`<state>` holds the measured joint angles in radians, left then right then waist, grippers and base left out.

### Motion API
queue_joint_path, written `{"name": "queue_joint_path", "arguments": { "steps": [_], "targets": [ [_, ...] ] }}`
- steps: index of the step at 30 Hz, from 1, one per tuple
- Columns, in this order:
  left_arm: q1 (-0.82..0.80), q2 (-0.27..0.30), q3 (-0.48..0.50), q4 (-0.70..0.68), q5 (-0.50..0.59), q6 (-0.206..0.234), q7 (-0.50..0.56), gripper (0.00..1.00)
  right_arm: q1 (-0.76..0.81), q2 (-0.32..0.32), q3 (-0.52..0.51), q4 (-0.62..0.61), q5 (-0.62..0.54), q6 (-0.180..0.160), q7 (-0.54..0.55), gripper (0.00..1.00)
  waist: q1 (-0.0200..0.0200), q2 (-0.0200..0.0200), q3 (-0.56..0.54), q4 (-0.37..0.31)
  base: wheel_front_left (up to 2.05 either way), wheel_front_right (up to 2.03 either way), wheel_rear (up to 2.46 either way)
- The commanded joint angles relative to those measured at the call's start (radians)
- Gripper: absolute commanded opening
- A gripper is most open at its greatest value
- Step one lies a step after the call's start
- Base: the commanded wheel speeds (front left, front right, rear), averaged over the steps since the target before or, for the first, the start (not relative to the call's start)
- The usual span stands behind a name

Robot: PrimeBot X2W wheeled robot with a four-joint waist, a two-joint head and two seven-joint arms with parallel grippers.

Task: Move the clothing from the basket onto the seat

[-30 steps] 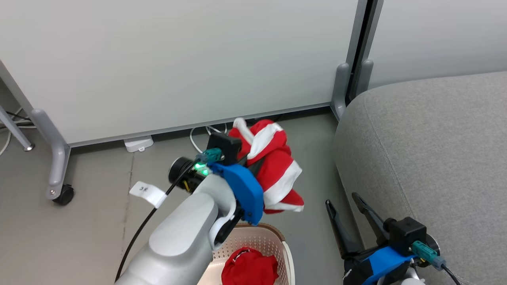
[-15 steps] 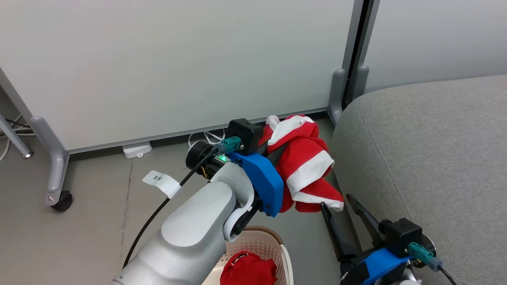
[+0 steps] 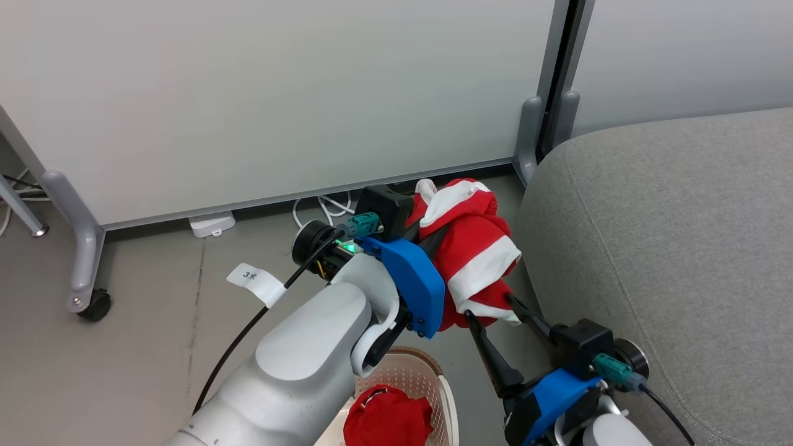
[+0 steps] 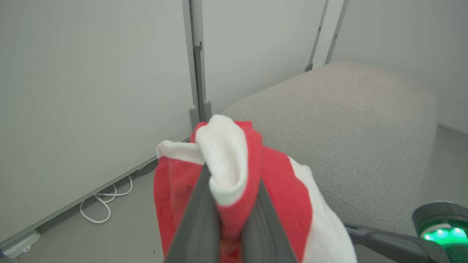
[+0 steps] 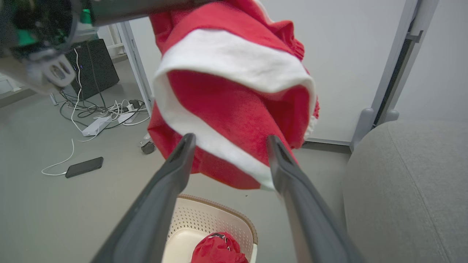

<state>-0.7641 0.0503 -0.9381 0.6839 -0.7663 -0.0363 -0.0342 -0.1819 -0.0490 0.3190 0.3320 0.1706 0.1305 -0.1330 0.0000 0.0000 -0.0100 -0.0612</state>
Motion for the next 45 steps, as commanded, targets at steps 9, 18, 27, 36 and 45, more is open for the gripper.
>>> {"name": "queue_joint_path", "arguments": {
  "steps": [9,18,27,36,45],
  "targets": [
    [-0.039,0.001,-0.042,-0.002,-0.041,0.004,-0.008,0.00,-0.149,-0.002,0.040,0.132,-0.027,0.001,0.037,1.00,0.0000,0.0000,0.020,0.017,0.00,0.00,0.00],
    [-0.062,0.001,-0.084,-0.013,-0.078,-0.003,-0.014,0.00,-0.282,-0.002,0.141,0.275,0.058,0.001,0.058,1.00,0.0000,0.0000,0.035,0.038,0.00,0.00,0.00],
    [-0.076,0.001,-0.113,-0.004,-0.109,-0.002,-0.032,0.00,-0.366,-0.002,0.223,0.378,0.155,0.001,0.025,1.00,0.0000,0.0000,0.031,0.051,0.00,0.00,0.00],
    [-0.084,0.001,-0.136,0.015,-0.136,0.008,-0.048,0.00,-0.395,-0.002,0.270,0.434,0.212,0.001,-0.023,0.00,0.0000,0.0000,0.020,0.050,0.00,0.00,0.00],
    [-0.089,0.001,-0.154,0.028,-0.159,0.014,-0.069,0.90,-0.410,-0.002,0.284,0.470,0.227,0.001,-0.051,0.00,0.0000,0.0000,0.010,0.042,0.00,0.00,0.00]
  ]
}}
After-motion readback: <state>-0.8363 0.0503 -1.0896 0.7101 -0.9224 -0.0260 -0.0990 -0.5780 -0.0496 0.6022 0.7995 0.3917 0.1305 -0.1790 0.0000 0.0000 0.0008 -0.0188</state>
